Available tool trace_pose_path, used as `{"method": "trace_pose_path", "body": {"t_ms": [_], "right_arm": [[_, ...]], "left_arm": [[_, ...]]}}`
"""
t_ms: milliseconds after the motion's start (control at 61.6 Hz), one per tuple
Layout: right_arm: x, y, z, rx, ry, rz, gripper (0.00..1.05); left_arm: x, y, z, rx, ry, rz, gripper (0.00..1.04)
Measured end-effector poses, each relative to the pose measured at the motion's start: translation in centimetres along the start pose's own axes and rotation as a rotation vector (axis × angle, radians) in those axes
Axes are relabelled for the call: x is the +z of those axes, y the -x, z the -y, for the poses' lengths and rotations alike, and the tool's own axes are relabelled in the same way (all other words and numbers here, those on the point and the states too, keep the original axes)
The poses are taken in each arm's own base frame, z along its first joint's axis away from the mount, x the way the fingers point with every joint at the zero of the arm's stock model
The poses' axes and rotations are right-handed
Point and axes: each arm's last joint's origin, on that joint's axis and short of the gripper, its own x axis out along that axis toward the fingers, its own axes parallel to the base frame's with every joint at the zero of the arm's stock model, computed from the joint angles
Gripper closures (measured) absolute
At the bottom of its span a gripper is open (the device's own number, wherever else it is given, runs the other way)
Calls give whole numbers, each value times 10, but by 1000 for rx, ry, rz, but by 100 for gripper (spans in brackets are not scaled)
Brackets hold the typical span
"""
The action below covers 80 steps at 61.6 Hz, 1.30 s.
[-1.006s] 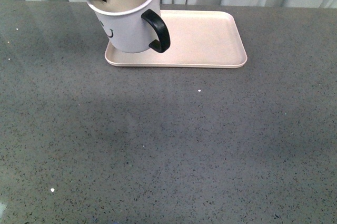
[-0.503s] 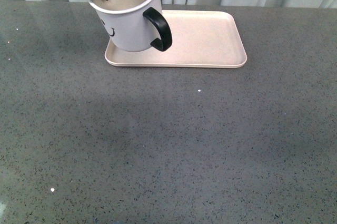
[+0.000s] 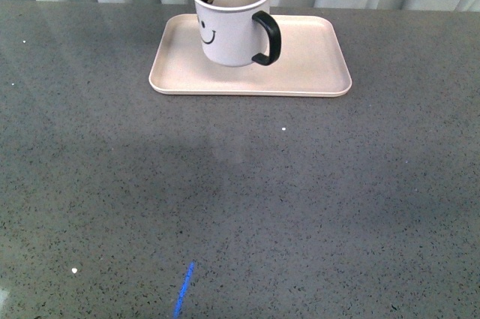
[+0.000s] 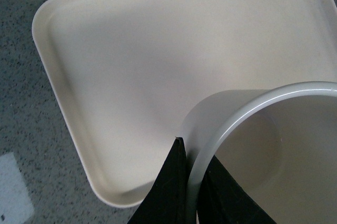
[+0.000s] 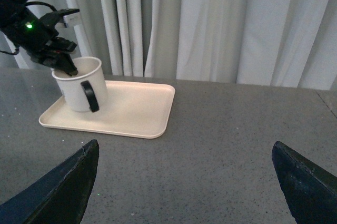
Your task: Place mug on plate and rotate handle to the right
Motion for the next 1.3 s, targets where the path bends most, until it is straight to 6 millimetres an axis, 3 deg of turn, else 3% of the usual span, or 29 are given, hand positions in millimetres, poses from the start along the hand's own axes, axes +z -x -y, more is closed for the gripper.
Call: {"method": "trace_pose_path", "body": {"t_ms": [211, 487, 697, 876, 1249, 1298], "right_arm": [[0, 0, 0, 0, 0, 0, 9], [0, 0, 0, 0, 0, 0, 9], [0, 0, 0, 0, 0, 0, 9], [0, 0, 0, 0, 0, 0, 9], [0, 0, 0, 0, 0, 0, 9], [0, 0, 0, 0, 0, 0, 9]], "left_arm": [[19, -25, -3, 13, 77, 0, 102], [18, -48, 1, 13, 128, -42, 102], [16, -57, 10, 4, 117, -23, 102], [2, -67, 17, 11, 103, -69, 102], [-2, -64, 19, 29, 75, -77, 102], [-2, -64, 19, 29, 74, -79, 95]]}}
